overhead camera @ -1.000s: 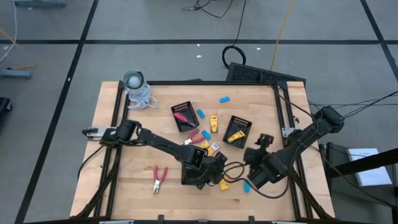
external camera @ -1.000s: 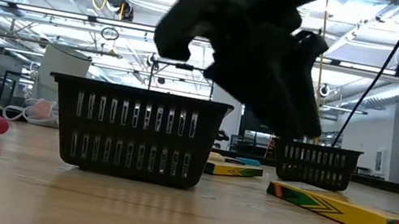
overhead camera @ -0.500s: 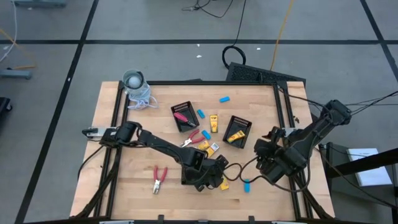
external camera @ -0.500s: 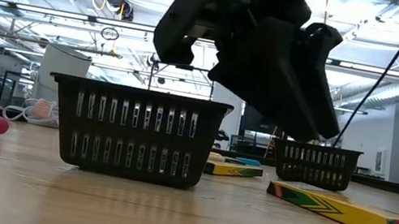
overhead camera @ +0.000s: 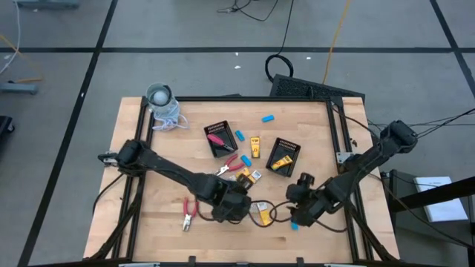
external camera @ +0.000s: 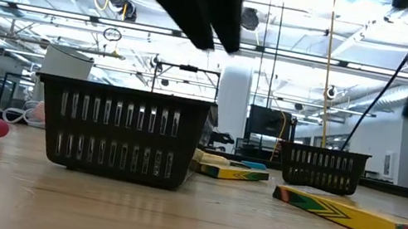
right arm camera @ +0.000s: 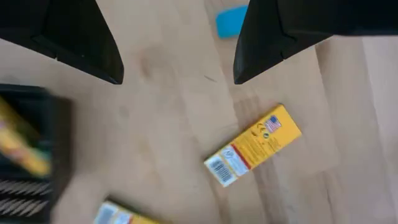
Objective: Pick & Place School Supplies
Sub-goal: Put the yellow crayon box into the left black basket
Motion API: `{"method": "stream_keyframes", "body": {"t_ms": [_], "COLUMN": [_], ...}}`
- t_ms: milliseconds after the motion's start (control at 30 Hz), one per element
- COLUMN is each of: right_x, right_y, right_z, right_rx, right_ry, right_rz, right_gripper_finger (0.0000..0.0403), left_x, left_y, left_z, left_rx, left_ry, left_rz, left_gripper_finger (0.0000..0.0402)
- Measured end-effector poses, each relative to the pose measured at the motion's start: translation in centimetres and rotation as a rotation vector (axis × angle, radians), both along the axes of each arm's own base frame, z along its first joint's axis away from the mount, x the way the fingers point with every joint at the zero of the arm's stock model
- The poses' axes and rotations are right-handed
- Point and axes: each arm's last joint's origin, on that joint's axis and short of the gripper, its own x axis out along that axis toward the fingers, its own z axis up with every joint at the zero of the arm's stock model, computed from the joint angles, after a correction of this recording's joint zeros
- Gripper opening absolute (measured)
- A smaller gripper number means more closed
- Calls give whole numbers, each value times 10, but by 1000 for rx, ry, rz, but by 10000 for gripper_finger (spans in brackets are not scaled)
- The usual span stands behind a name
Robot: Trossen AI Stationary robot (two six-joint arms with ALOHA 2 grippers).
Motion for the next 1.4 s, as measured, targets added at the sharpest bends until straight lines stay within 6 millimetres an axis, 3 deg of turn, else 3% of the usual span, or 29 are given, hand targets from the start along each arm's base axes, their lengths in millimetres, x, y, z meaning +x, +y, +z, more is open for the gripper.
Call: {"method": "stream_keyframes", "body": {"t_ms": [233, 433, 567, 867, 1233, 1400], "right_x": [11, 38, 53, 66, 89, 97], "right_y": [0, 12, 12, 5, 1, 0], "right_z": [-30, -41, -48, -78, -67, -81], "right_rx": [137, 216, 236, 294, 351, 370], "right_ry": [-114, -160, -127, 20, -27, -18], "right_rz": [17, 157, 171, 171, 160, 122], "right_gripper_finger": [297, 297, 297, 297, 297, 297], "left_x": [-30, -57, -74, -106, -123, -126], "left_y": [0, 11, 19, 28, 34, 32], "left_z": [13, 4, 3, 8, 3, -3], "left_rx": [85, 74, 22, -34, -24, -3], "left_ry": [70, 82, 30, -105, -132, -136], "left_rz": [99, 179, 233, 275, 310, 308], "left_gripper_finger": [177, 177, 177, 177, 177, 177]}}
